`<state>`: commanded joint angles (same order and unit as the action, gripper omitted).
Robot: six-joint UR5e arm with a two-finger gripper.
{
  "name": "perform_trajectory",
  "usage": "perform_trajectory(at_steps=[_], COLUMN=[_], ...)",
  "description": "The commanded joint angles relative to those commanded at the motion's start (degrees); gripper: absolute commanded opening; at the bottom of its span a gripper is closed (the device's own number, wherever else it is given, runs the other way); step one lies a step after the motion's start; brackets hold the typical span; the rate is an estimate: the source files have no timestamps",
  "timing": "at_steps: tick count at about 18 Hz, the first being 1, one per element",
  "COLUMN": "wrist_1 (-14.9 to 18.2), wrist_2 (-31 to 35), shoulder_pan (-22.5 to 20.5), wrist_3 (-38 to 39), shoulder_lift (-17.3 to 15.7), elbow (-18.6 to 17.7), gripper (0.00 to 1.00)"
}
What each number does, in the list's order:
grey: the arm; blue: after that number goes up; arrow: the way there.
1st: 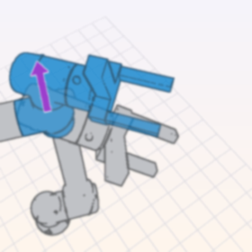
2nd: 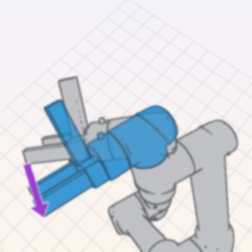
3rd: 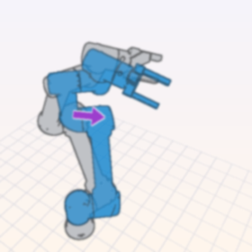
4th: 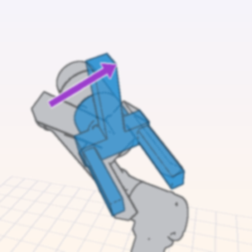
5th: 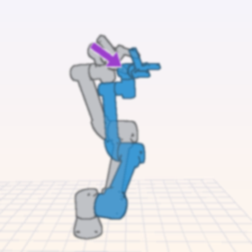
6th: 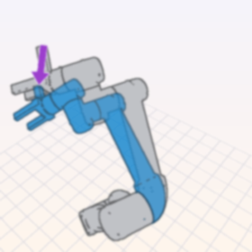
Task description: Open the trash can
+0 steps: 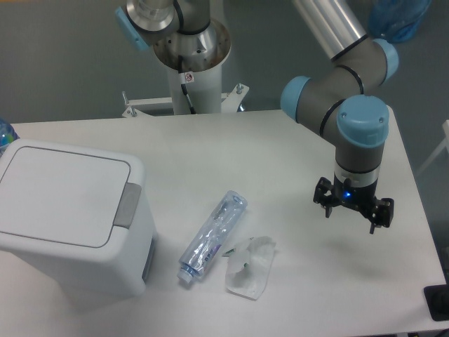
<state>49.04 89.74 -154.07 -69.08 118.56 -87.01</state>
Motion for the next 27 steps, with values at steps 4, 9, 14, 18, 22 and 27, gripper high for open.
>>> perform_trajectory(at_steps=[4, 9, 14, 18, 22, 27], wrist_1=[-0.4, -0.4, -0.4, -0.9, -1.3, -1.5], wrist_2=[0.1, -0.2, -0.8, -7.3, -11.6, -18.0], shoulder_pan=[0.0, 0.1, 0.5, 1.1, 2.0, 3.5], wrist_3=[0.1, 0.3, 6.8, 20.3, 27.6, 34.4], shoulder_lift=[0.0, -0.2, -0.5, -0.5, -0.7, -4.3], elbow=[0.0, 0.3, -0.4, -0.5, -0.4, 0.2], gripper=[1.00, 1.00, 1.00, 1.00, 1.00, 1.00])
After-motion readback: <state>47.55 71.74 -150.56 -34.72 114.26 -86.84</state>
